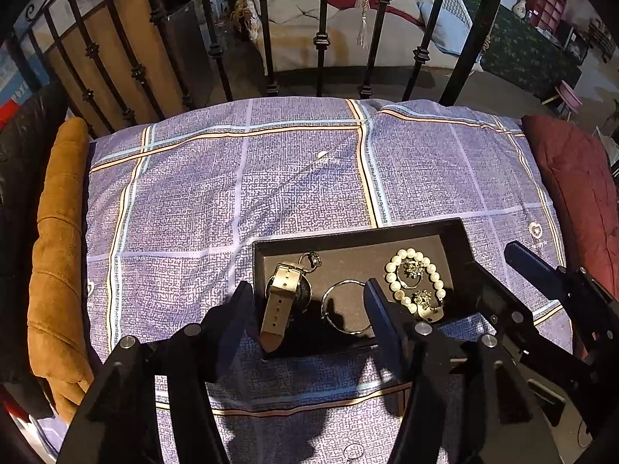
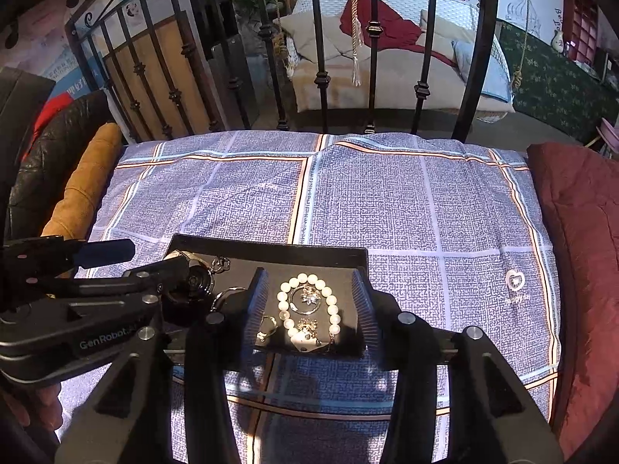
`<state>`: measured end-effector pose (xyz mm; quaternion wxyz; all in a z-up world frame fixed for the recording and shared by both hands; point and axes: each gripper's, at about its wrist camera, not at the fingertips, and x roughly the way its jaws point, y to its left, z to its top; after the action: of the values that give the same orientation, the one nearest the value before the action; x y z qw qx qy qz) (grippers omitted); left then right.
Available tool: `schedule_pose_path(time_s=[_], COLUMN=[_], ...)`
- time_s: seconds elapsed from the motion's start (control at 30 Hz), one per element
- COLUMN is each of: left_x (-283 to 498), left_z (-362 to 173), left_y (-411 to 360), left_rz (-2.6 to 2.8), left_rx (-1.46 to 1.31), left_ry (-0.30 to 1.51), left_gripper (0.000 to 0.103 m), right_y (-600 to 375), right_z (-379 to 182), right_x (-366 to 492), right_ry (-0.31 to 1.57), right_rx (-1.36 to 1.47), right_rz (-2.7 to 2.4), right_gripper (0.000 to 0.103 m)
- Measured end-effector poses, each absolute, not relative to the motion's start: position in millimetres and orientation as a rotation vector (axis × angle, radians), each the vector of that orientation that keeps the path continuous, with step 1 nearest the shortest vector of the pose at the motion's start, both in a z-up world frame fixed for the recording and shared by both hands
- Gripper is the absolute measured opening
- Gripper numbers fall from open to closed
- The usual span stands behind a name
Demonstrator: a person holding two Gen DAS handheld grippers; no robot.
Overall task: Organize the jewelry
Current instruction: 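Move the right gripper back to the small silver ring on the sheet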
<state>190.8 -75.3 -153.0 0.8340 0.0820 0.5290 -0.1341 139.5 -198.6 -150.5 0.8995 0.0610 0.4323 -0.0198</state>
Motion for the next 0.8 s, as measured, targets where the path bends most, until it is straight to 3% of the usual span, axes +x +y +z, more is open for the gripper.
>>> schedule_pose_path(time_s=[0.37, 0.47, 0.63, 0.73, 0.8], left_x=[174.9, 165.0, 139.2, 121.7, 110.6], left_z=[-149.7, -151.5, -159.1, -168.9, -175.6], left_y=[-47.8, -33.8, -9.0, -1.1, 1.8], left_rz=[-0.239, -0.212, -0.173, -0.175, -0.184], left_rx=[0.162, 0.167, 0.155, 0.17, 0.193], left_ry=[1.121, 1.128, 1.132, 1.152, 1.169], left_gripper=[0.063, 0.068, 0.088, 0.094, 0.095], right_y=[-206.2, -210.2, -205.6, -195.4, -186.4], right_z=[-144.3, -146.1, -157.2, -166.5, -172.9], right_x=[117.6, 105.0, 78.9, 62.8, 51.7], right_ry=[0.887, 0.904, 0.951, 0.985, 1.007], right_rx=[0.14, 0.156, 0.189, 0.197, 0.212], right_rz=[-0.06, -0.07, -0.077, -0.072, -0.067], right_gripper=[0.046, 0.046, 0.046, 0.046, 0.052])
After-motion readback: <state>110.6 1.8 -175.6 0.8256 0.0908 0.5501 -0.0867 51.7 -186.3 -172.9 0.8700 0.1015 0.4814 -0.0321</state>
